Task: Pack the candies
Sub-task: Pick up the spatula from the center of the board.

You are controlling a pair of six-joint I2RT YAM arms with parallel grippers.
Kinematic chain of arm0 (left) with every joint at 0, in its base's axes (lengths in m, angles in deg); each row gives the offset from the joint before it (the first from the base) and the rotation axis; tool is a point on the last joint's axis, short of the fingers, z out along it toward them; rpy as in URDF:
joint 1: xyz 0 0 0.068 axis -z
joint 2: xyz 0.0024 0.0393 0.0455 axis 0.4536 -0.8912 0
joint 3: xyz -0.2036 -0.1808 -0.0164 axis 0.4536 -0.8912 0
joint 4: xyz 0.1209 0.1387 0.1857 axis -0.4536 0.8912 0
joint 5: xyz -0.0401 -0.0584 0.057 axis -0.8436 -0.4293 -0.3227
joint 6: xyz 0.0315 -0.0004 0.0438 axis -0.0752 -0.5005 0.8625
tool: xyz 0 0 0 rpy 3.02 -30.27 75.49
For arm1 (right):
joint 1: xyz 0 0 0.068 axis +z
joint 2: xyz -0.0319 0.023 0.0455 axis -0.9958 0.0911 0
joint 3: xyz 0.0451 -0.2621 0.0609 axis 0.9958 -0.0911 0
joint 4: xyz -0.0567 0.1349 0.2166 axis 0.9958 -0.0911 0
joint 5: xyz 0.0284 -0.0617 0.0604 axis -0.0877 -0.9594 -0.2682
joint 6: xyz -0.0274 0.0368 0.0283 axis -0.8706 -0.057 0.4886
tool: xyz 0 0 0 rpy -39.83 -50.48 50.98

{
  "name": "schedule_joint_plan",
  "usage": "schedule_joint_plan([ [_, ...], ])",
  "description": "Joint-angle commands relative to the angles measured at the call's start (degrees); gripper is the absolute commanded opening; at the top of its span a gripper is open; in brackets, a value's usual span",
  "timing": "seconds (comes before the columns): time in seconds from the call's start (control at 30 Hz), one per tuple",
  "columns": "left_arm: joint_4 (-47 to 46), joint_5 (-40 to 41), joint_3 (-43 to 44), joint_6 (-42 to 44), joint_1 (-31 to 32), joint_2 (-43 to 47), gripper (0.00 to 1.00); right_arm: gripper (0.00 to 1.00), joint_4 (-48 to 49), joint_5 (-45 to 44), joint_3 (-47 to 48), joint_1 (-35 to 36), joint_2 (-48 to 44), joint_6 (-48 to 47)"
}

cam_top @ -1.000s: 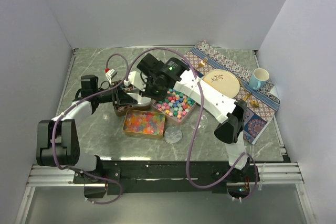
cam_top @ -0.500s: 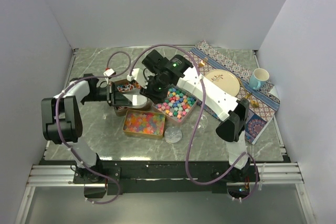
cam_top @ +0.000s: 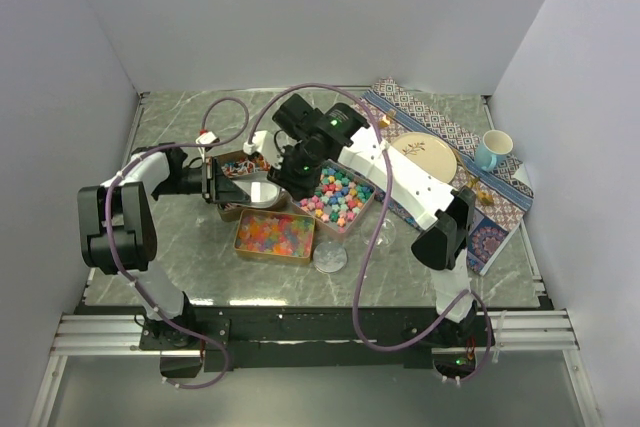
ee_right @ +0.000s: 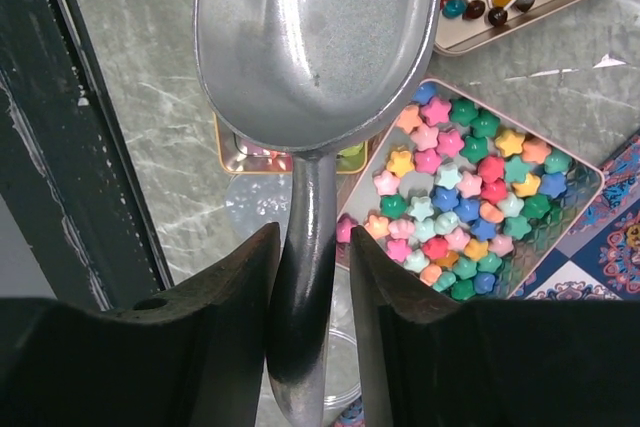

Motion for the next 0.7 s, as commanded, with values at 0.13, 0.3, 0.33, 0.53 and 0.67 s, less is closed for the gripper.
schedule_joint_plan([
  [0.13,-0.96,-13.55,0.53,-1.99,0.50,2.63,0.01,0.35,2.29,-4.30,-0.11,1.79,-1.25,-1.09],
  [0.3,-1.31,-13.55,0.79,-2.60,0.42,2.28,0.01,0.38,2.56,-4.82,-1.43,2.23,-1.25,-1.00],
  [0.33,-1.31,-13.55,0.88,-2.69,0.42,2.28,0.01,0.38,4.13,-5.44,-2.30,2.41,-2.21,-1.35],
  [0.53,-1.49,-13.55,0.70,-3.13,0.24,2.28,0.01,0.34,15.73,-9.48,-19.00,4.60,-11.27,-2.06],
  [0.67,-2.28,-13.55,0.00,-3.65,-0.02,2.37,0.01,0.33,16.88,-10.53,-19.27,4.69,-12.06,0.23],
])
